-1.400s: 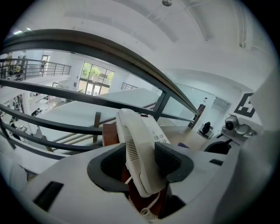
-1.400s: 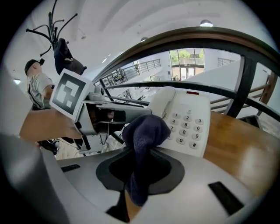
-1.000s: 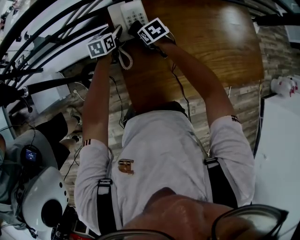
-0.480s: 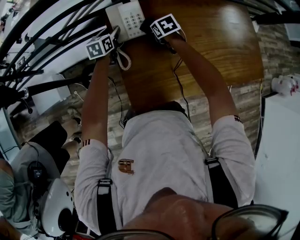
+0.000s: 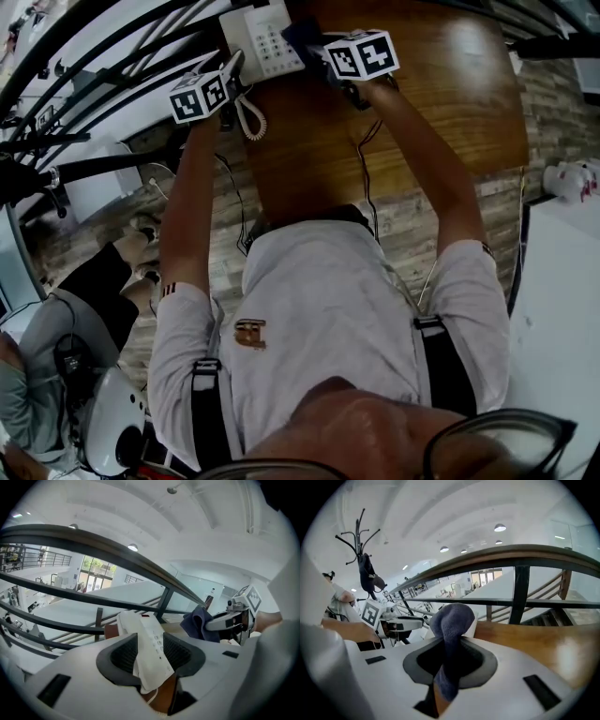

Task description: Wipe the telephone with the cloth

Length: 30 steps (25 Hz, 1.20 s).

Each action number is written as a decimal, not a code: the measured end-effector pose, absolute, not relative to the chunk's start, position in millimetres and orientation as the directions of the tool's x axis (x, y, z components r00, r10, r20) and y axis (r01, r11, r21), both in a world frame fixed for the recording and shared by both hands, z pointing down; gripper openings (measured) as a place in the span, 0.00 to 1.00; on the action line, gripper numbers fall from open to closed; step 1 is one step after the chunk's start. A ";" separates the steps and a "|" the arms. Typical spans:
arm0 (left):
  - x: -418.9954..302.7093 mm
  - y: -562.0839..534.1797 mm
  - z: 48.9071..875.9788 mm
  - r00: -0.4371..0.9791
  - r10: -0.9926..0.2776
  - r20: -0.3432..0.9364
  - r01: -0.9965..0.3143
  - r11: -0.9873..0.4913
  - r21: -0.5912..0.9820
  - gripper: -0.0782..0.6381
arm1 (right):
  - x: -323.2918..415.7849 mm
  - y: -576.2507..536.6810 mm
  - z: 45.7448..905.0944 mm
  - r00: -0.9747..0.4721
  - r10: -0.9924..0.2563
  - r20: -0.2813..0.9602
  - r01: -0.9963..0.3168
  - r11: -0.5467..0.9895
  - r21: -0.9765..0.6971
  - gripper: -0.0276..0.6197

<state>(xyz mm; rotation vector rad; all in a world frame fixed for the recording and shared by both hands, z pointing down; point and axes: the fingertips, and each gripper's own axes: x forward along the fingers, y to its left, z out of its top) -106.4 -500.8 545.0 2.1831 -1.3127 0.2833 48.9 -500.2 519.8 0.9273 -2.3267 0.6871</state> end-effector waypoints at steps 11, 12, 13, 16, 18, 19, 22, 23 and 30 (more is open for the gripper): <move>-74.9 -477.6 409.7 0.622 -0.777 0.096 -0.754 -0.562 0.341 0.18 | 16.4 -485.2 406.2 -0.790 -0.559 0.252 -0.612 0.739 -0.282 0.17; -73.5 -473.0 400.6 0.625 -0.777 0.072 -0.751 -0.575 0.324 0.17 | 13.6 -481.5 398.8 -0.796 -0.562 0.224 -0.605 0.747 -0.276 0.17; -72.9 -468.4 392.0 0.628 -0.777 0.050 -0.751 -0.587 0.303 0.17 | 10.5 -477.6 391.3 -0.802 -0.565 0.195 -0.597 0.755 -0.270 0.17; -72.1 -455.2 369.3 0.626 -0.780 -0.009 -0.756 -0.610 0.237 0.15 | 6.2 -464.7 368.4 -0.817 -0.567 0.102 -0.573 0.781 -0.249 0.17; -70.5 -447.7 356.4 0.616 -0.787 -0.038 -0.767 -0.611 0.197 0.14 | 8.9 -456.0 355.5 -0.822 -0.567 0.044 -0.560 0.794 -0.237 0.17; -69.7 -444.0 350.9 0.611 -0.790 -0.051 -0.772 -0.609 0.180 0.14 | 10.6 -451.5 350.6 -0.824 -0.567 0.018 -0.555 0.798 -0.235 0.17; -67.2 -432.7 338.7 0.603 -0.794 -0.075 -0.783 -0.607 0.135 0.14 | 13.5 -437.7 341.7 -0.823 -0.566 -0.045 -0.541 0.806 -0.242 0.17; -66.1 -428.8 336.1 0.602 -0.795 -0.079 -0.786 -0.607 0.119 0.14 | 13.9 -433.0 340.1 -0.822 -0.566 -0.064 -0.537 0.807 -0.248 0.17; -64.3 -410.8 329.7 0.584 -0.803 -0.118 -0.792 -0.595 0.134 0.13 | 15.3 -410.9 341.2 -0.813 -0.565 -0.139 -0.517 0.812 -0.272 0.17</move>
